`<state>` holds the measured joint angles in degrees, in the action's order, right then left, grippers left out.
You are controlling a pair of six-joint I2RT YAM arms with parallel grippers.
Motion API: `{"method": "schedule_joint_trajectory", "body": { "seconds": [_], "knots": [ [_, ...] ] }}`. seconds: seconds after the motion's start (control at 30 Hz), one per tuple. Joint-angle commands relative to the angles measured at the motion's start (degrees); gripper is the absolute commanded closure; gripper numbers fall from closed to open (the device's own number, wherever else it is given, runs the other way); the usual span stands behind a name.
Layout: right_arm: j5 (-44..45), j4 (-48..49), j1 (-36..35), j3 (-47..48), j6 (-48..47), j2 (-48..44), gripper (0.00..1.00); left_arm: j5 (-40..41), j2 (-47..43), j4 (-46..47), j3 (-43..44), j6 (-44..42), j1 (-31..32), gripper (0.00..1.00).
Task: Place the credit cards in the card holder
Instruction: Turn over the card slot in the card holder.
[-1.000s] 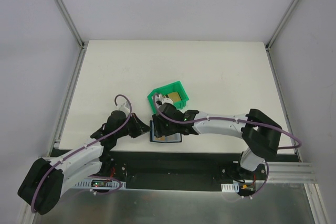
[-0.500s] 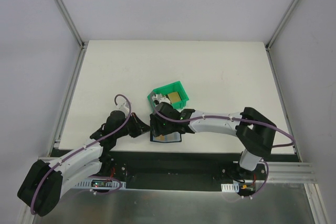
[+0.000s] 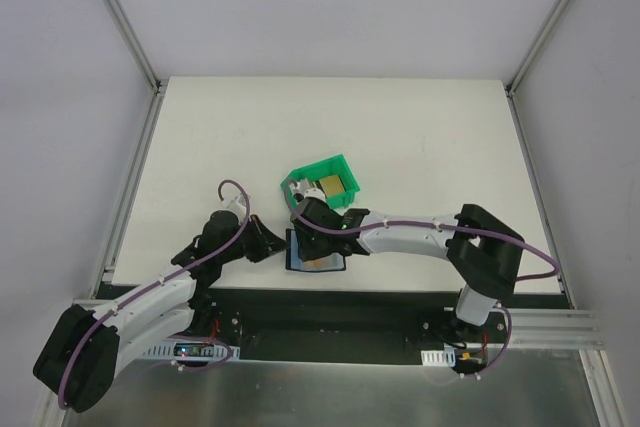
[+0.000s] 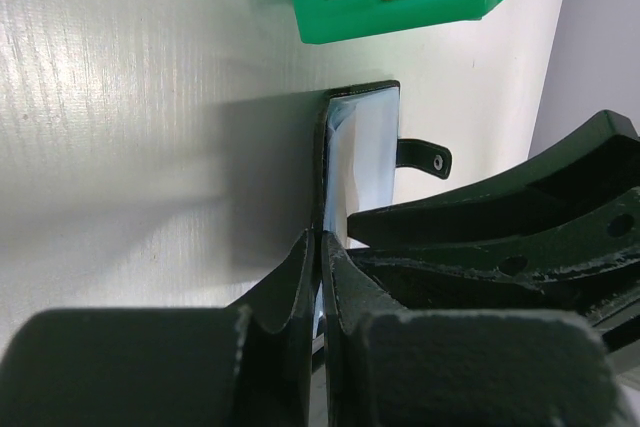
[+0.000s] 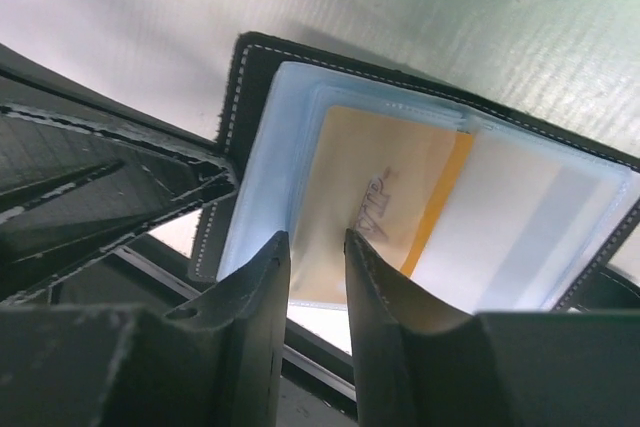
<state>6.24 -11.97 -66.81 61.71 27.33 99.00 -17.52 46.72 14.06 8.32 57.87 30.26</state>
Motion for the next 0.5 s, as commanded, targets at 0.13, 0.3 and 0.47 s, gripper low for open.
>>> {"method": "schedule_joint_trajectory", "body": {
  "seconds": [0.13, 0.3, 0.47],
  "knots": [
    [6.41, -7.36, -0.43, 2.01, -1.93, -3.11, 0.72, -0.24, -0.49, 0.70, 1.00, -0.74, -0.47, 1.00],
    [9.31, -9.91, -0.52, 2.62, -2.11, -4.51, 0.71, 0.03, -0.23, 0.52, 0.91, -0.91, -0.55, 1.00],
    [10.02, -7.81, -0.69, 0.78, -1.84, -6.98, 0.71, 0.29, 0.83, 0.44, 1.09, -1.18, -0.55, 1.00]
  ]
}}
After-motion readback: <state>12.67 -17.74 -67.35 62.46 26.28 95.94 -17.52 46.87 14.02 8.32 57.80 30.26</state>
